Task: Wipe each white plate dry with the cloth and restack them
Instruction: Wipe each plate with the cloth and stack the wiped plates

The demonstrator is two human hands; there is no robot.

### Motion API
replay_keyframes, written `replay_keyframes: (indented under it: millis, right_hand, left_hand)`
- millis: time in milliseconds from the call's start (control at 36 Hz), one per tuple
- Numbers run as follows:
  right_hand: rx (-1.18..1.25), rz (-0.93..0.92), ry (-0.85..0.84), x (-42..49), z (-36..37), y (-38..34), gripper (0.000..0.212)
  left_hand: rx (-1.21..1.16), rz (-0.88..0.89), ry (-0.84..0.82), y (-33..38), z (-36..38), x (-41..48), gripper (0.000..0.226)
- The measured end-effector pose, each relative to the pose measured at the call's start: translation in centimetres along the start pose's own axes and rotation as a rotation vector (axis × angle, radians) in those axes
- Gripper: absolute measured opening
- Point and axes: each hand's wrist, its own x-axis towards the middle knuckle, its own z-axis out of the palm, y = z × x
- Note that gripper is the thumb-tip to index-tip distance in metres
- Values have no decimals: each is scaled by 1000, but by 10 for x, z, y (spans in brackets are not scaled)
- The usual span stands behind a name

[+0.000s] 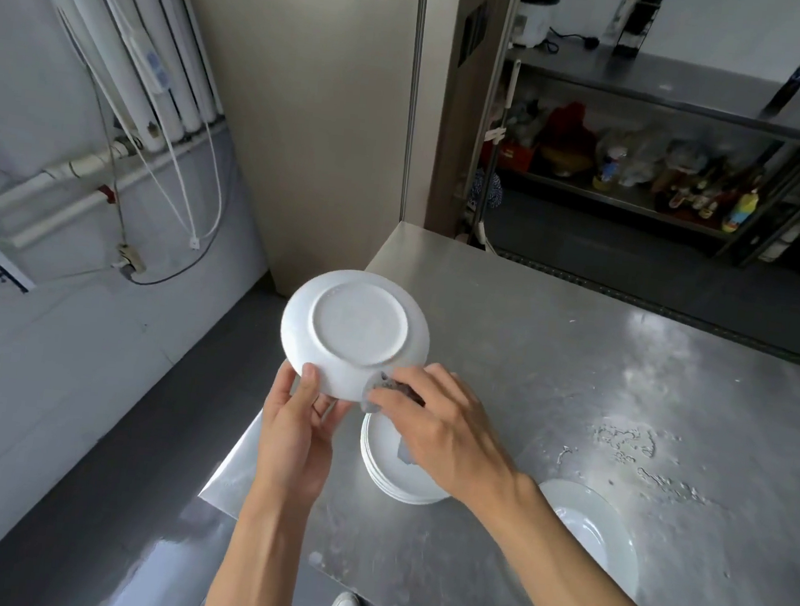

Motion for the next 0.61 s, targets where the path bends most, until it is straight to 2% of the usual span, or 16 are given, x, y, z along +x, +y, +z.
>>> replay_keyframes:
  millis: [56,139,250,361,528,611]
  right_hand:
    - [-13,47,24,-7,1,9,61]
    - [0,146,83,-13,0,23,43]
    - [46,308,116,-10,-7,39,38]
    - [105,391,212,1,-16,49,13]
    - [205,557,302,6,-24,59,15]
    - [217,614,331,6,-23,61,14]
  left_hand:
    - [5,11,-2,4,-2,1,35]
    - [-25,3,-3,7,-4,1,35]
    - [-80,-36,-15,7,-3,-1,38]
    - [-86,-77,-70,1,7,-6,42]
    - [-45,-97,-101,1,14,-4,35]
    - [-31,-94,-86,0,15,-4,38]
